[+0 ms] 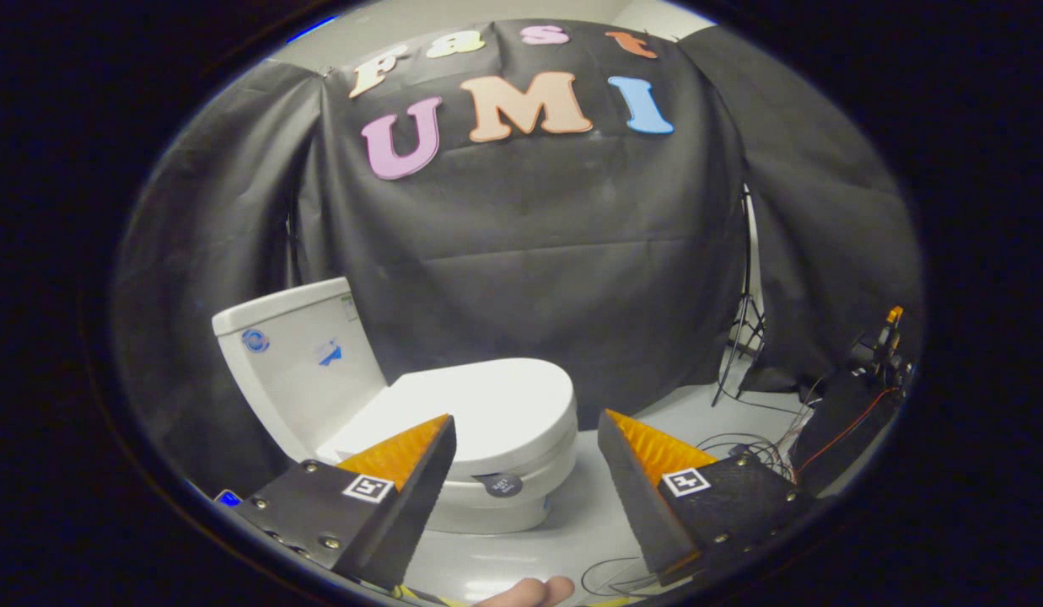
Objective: Open the toilet lid.
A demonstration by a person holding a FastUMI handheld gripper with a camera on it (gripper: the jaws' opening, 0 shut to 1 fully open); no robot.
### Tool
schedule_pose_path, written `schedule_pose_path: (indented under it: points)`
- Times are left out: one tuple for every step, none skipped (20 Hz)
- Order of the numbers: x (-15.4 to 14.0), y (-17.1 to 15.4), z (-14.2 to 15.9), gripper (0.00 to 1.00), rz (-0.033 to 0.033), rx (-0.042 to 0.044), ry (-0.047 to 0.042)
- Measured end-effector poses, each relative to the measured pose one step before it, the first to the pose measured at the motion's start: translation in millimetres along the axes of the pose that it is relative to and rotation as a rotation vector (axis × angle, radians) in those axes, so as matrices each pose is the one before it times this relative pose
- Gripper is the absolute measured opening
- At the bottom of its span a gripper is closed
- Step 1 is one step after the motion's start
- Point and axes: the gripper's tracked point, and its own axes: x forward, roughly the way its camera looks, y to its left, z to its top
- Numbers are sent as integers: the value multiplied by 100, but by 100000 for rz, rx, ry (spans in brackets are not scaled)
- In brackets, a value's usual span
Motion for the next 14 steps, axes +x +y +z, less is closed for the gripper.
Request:
schedule_pose_path:
  points:
    - [776,413,-1038,100,1122,179,2364]
    - [795,564,-810,100,1057,1255,1234]
    - [752,323,-878,100,751,1597,1352]
    - [705,279,-851,100,754,2057,708]
    - [658,339,-870,100,776,2767,423]
    - [627,250,-876,100,531,2983,792]
    - [683,69,-921,100,201,2807,619]
    - [631,-122,-672,100,-477,3384,585]
    - [224,148,-674,100,635,4090,315]
    - [443,234,-416,100,1169,3824,-155]
    - [608,121,-400,100,1539,4461,-1212]
    - [306,189,-117,100,1389,5069,-1125]
    - [234,-64,-177,100,1526,5954,-1494]
    - [335,-67,-80,100,1323,6140,-1921]
